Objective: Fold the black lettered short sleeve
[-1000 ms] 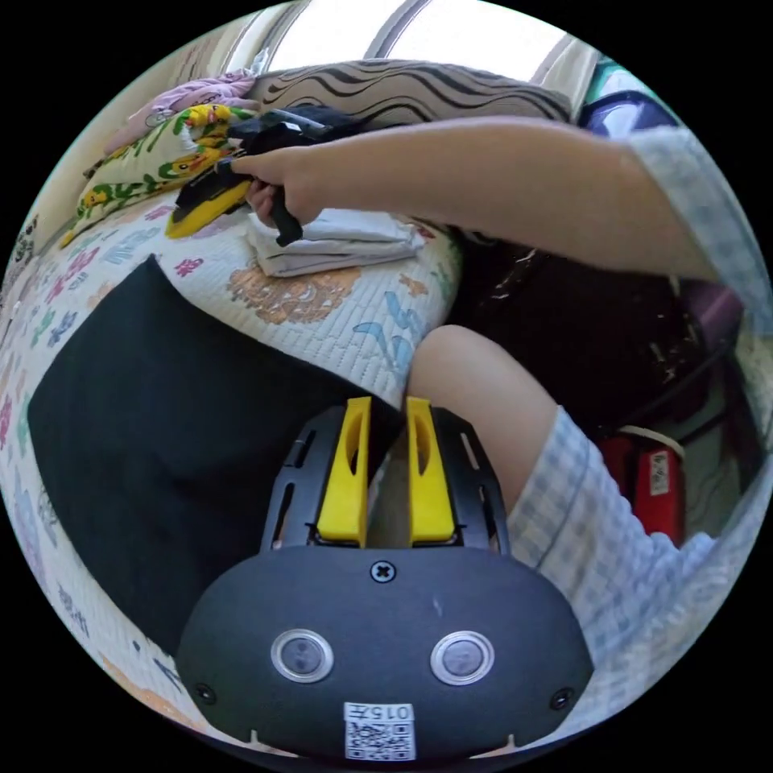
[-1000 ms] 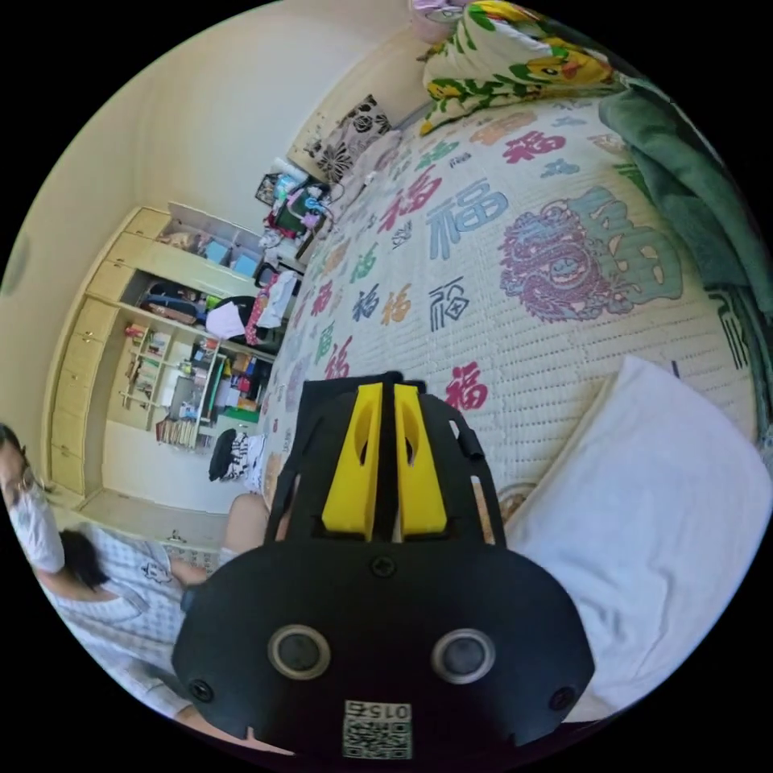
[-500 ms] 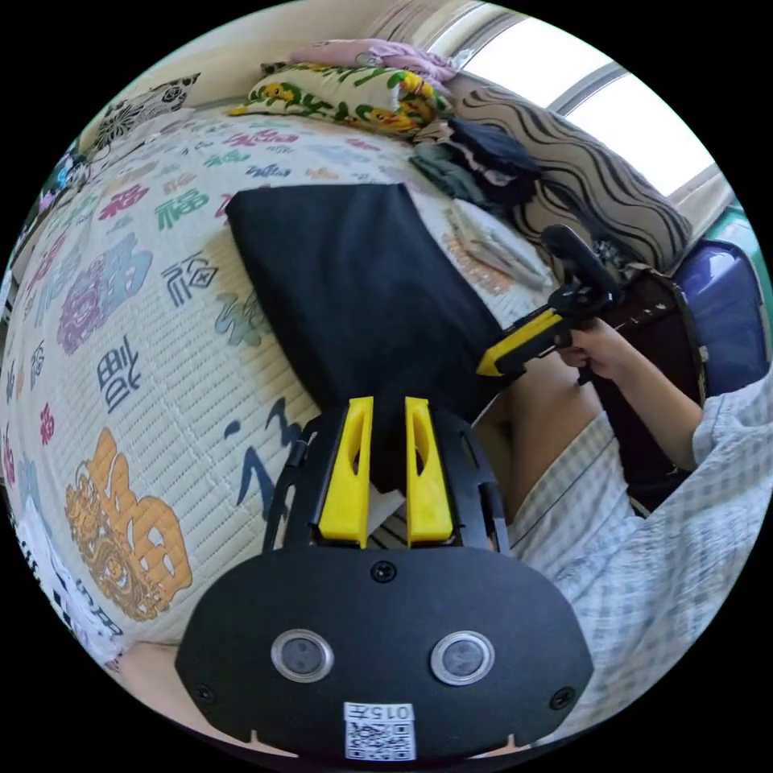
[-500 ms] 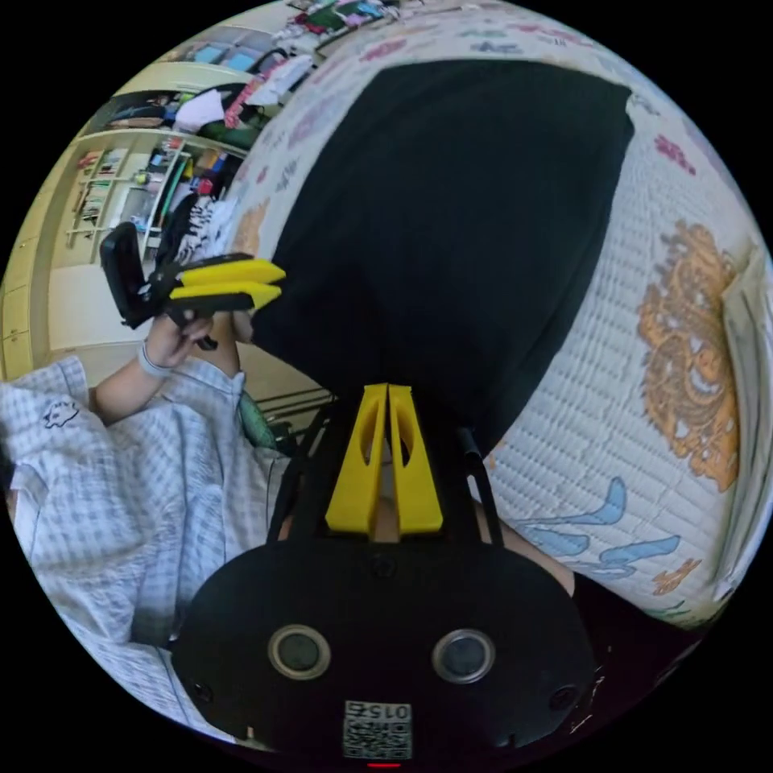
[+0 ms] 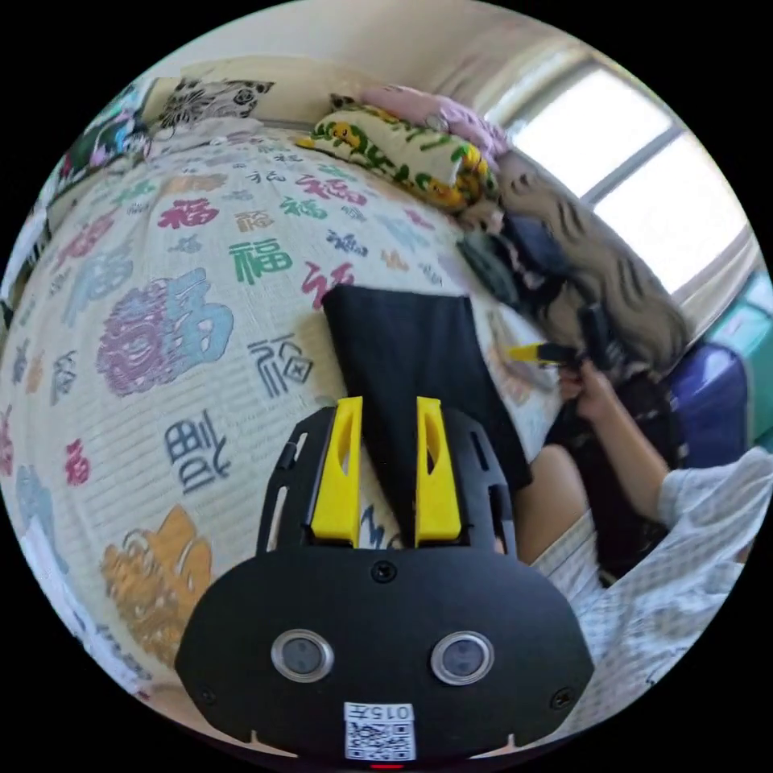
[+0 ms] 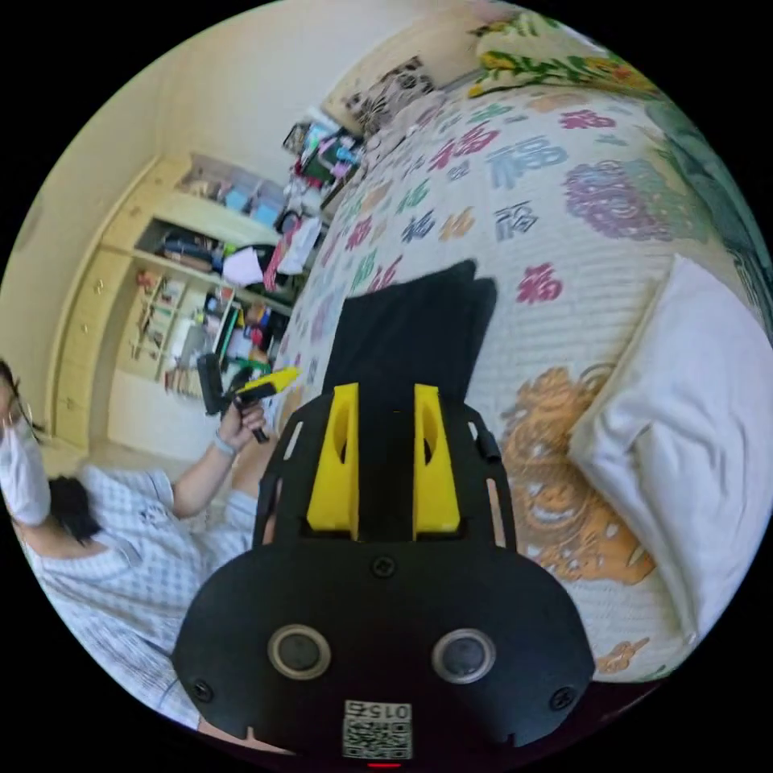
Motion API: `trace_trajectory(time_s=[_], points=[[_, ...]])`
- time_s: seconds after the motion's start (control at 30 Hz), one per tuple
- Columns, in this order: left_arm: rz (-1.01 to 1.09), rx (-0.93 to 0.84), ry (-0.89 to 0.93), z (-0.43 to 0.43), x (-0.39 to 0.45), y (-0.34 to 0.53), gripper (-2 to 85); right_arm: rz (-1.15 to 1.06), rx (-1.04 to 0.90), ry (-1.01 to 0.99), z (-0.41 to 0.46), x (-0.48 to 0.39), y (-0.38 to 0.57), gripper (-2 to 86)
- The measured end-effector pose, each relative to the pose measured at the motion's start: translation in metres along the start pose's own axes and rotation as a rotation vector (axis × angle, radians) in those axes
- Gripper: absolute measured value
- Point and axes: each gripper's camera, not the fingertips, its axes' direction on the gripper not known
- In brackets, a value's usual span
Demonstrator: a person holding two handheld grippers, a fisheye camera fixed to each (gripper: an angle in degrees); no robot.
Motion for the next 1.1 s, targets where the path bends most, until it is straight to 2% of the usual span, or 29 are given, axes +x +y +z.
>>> trace_trajectory(time_s=[0.07,0.17,0.3,0.5,0.6,0.67,0.9,1.1], points=[[-0.064,0.105,0.254,0.0,-0.065,-0.029,12.2,0.067,0.062,-0.01,-0.019,0.024,-0.026,11.8],[-0.188,0.15,0.435,0.02,-0.137,-0.058,12.6,0.138,0.077,-0.004,-0.028,0.048,-0.051,13.2],[-0.236,0.097,0.45,0.048,-0.188,-0.082,13.6,0.199,0.004,-0.042,-0.027,0.068,-0.07,13.7],[-0.256,0.027,0.567,0.093,-0.236,-0.105,14.2,0.256,-0.052,-0.186,-0.027,0.083,-0.086,10.8],[-0.266,0.001,0.649,0.114,-0.252,-0.111,11.6,0.265,-0.077,-0.268,-0.025,0.084,-0.09,9.2],[-0.274,-0.034,0.697,0.125,-0.26,-0.113,6.2,0.256,-0.098,-0.317,-0.024,0.079,-0.091,7.6],[-0.012,-0.024,0.586,0.079,-0.235,-0.12,2.9,0.047,-0.085,-0.247,-0.061,0.015,-0.084,5.7],[0.164,0.134,0.454,0.009,-0.202,-0.143,2.2,-0.106,0.023,-0.105,-0.097,-0.065,-0.099,5.6]])
